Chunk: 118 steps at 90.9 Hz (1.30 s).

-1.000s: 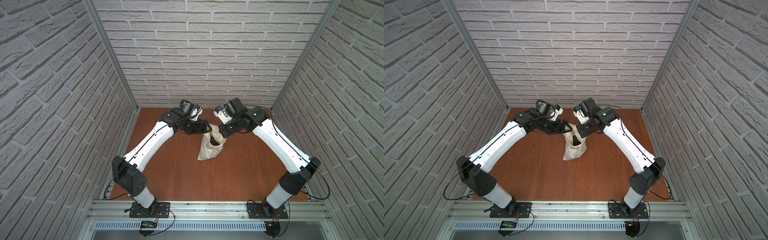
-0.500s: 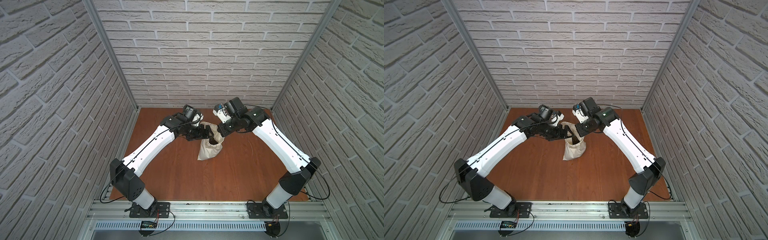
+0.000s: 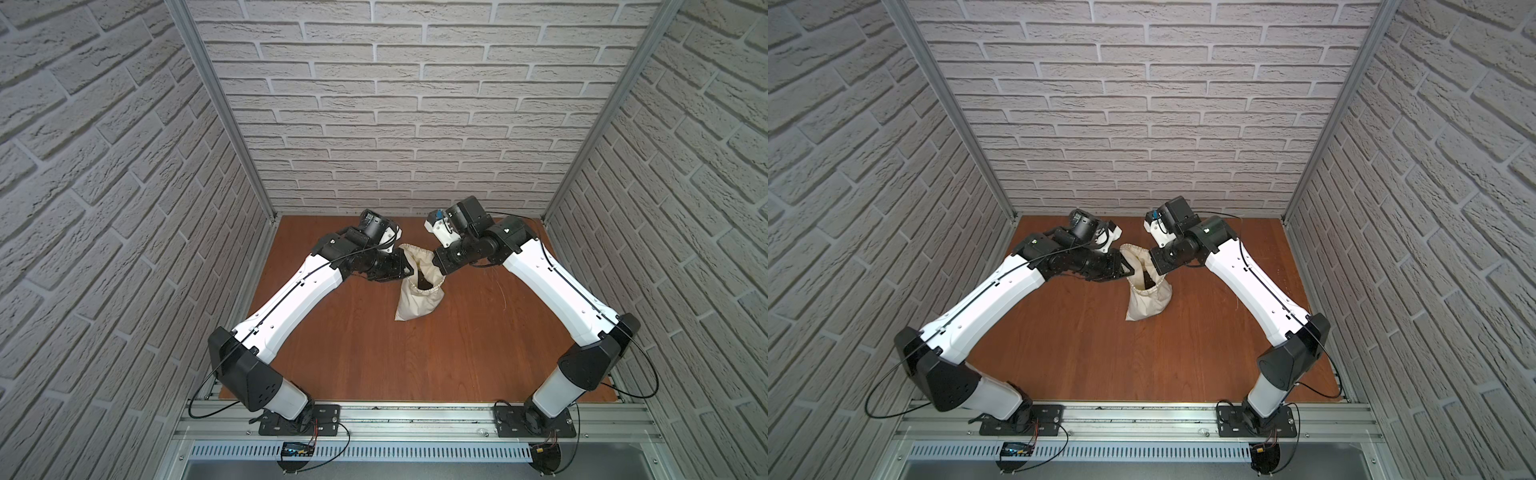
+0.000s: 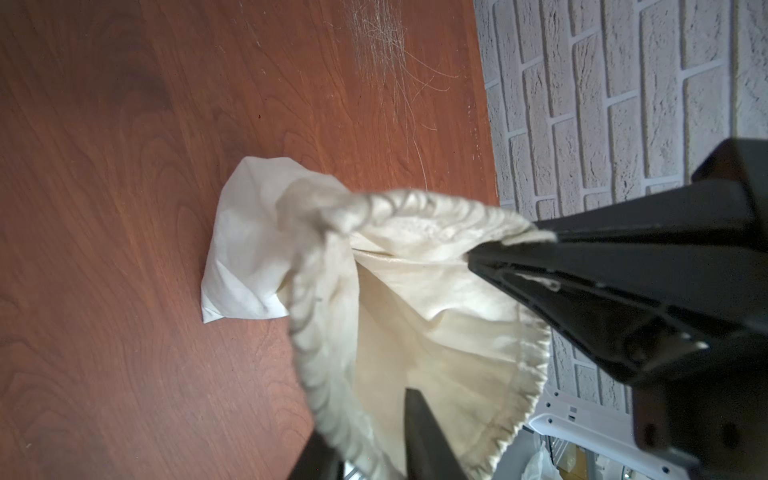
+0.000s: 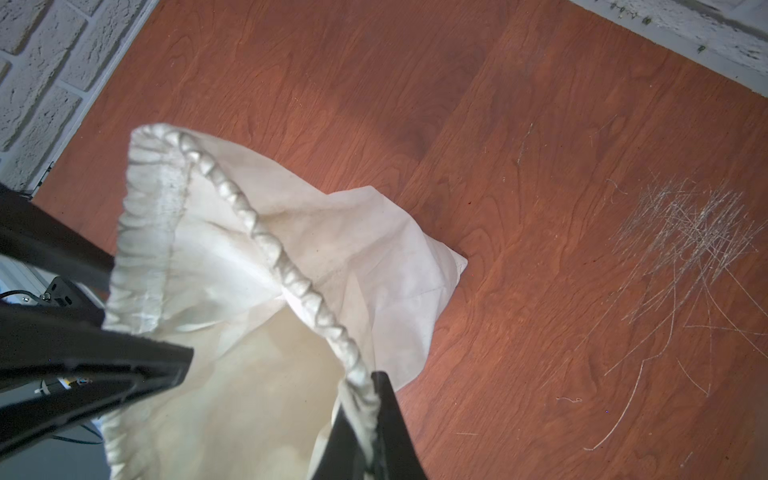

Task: Close the soil bag
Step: Adjust the soil bag at the center of the board.

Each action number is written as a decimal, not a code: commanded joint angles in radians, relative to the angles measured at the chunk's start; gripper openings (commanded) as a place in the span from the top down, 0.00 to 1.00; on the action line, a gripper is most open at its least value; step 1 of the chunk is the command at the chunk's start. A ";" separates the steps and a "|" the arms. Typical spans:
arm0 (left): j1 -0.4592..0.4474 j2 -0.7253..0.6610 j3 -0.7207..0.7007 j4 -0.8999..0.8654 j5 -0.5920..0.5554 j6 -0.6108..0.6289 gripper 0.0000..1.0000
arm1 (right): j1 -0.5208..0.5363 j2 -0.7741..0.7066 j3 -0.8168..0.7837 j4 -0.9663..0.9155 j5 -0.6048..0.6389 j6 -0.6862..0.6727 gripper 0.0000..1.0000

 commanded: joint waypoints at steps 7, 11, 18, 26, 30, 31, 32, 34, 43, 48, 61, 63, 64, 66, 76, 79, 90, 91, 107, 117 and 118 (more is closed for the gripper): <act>-0.008 -0.022 0.010 -0.007 0.000 0.000 0.98 | -0.006 -0.045 -0.011 0.033 -0.009 0.006 0.97; -0.008 -0.022 0.010 -0.009 0.001 0.003 1.00 | -0.006 -0.044 -0.012 0.034 -0.009 0.009 0.97; -0.008 -0.029 0.016 -0.012 -0.004 0.019 1.00 | -0.009 -0.048 -0.009 0.035 0.000 0.015 0.97; 0.007 -0.036 0.059 -0.051 -0.063 0.049 1.00 | -0.024 -0.066 -0.003 0.051 0.010 0.048 0.97; 0.024 -0.029 0.113 -0.082 -0.092 0.075 1.00 | -0.035 -0.078 0.004 0.065 0.008 0.069 0.97; 0.029 -0.026 0.128 -0.090 -0.097 0.081 1.00 | -0.038 -0.082 0.007 0.069 0.008 0.073 0.97; 0.034 -0.024 0.146 -0.104 -0.109 0.087 1.00 | -0.039 -0.085 0.010 0.073 0.009 0.077 0.97; 0.043 -0.017 0.179 -0.124 -0.128 0.102 1.00 | -0.043 -0.090 0.018 0.079 0.011 0.088 0.97; 0.068 0.038 0.358 -0.247 -0.229 0.175 1.00 | -0.060 -0.098 0.079 0.077 0.020 0.136 0.97; 0.083 0.065 0.454 -0.299 -0.268 0.204 1.00 | -0.066 -0.098 0.106 0.063 0.028 0.155 0.97; 0.130 0.071 0.491 -0.329 -0.240 0.235 1.00 | -0.072 -0.121 0.090 0.054 0.001 0.190 0.97; 0.135 0.065 0.477 -0.326 -0.233 0.236 1.00 | -0.072 -0.128 0.074 0.060 -0.006 0.195 0.97; 0.138 0.062 0.473 -0.320 -0.231 0.237 1.00 | -0.072 -0.132 0.068 0.063 -0.010 0.197 0.97; 0.143 0.055 0.456 -0.310 -0.223 0.237 1.00 | -0.072 -0.139 0.047 0.072 -0.018 0.202 0.97; 0.151 0.022 0.337 -0.253 -0.186 0.232 1.00 | -0.072 -0.176 -0.057 0.128 -0.054 0.225 0.97; 0.152 0.013 0.306 -0.234 -0.178 0.230 1.00 | -0.072 -0.188 -0.092 0.148 -0.061 0.233 0.97; 0.158 -0.014 0.187 -0.177 -0.163 0.226 1.00 | -0.072 -0.203 -0.169 0.190 -0.087 0.248 0.97; 0.160 -0.015 0.176 -0.174 -0.162 0.226 1.00 | -0.072 -0.203 -0.175 0.194 -0.089 0.249 0.97; 0.193 -0.043 0.107 -0.143 -0.135 0.223 1.00 | -0.085 -0.224 -0.205 0.229 -0.125 0.256 0.97; 0.207 -0.048 0.109 -0.153 -0.133 0.230 1.00 | -0.110 -0.245 -0.209 0.231 -0.141 0.259 0.97; 0.209 -0.048 0.109 -0.154 -0.133 0.231 1.00 | -0.113 -0.248 -0.211 0.231 -0.142 0.258 0.97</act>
